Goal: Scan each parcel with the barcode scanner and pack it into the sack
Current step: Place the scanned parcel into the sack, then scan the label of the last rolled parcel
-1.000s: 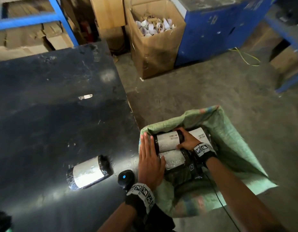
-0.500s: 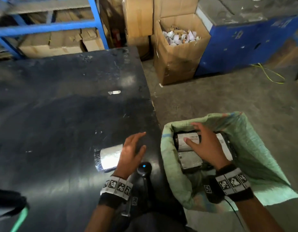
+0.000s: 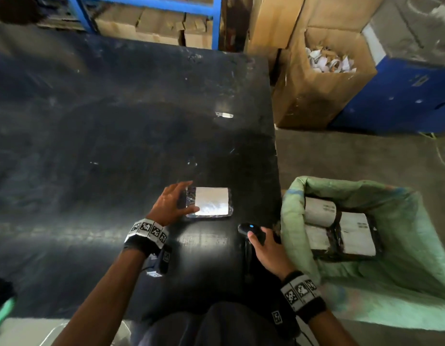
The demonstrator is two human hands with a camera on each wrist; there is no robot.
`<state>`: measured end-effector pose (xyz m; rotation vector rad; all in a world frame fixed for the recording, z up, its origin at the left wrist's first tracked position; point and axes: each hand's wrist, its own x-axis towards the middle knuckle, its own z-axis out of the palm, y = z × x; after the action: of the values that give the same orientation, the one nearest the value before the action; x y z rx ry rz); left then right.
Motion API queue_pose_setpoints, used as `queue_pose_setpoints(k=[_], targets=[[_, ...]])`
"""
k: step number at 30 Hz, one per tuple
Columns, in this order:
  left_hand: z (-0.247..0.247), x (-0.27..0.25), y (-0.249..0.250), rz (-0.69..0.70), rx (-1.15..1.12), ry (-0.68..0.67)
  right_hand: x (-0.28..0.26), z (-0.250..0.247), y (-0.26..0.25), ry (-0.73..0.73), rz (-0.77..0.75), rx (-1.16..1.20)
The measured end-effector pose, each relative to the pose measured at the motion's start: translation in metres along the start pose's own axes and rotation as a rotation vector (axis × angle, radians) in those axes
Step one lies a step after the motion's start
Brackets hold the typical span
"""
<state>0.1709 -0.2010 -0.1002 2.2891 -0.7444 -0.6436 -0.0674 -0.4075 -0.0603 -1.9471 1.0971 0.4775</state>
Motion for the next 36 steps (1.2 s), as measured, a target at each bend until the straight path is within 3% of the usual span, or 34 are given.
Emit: queue_pose_setpoints(k=[9, 14, 21, 25, 32, 36], targets=[[0.007, 0.035, -0.026, 0.018, -0.094, -0.264, 0.039, 0.033, 0.007, -0.003, 0.201, 0.813], [0.022, 0.017, -0.018, 0.074, -0.197, -0.215, 0.039, 0.035, 0.005, -0.099, 0.265, 0.88], [0.037, -0.024, -0.008, 0.026, -0.338, -0.053, 0.033, 0.022, 0.005, -0.089, 0.244, 0.79], [0.036, -0.035, 0.007, 0.006, -0.266, 0.141, 0.029, 0.002, -0.003, -0.106, 0.179, 0.735], [0.022, -0.035, 0.043, -0.057, -0.001, 0.486, -0.01, -0.054, -0.043, -0.096, -0.158, 0.738], [0.016, -0.033, 0.067, -0.055, 0.033, 0.594, -0.041, -0.086, -0.062, -0.095, -0.336, 0.779]])
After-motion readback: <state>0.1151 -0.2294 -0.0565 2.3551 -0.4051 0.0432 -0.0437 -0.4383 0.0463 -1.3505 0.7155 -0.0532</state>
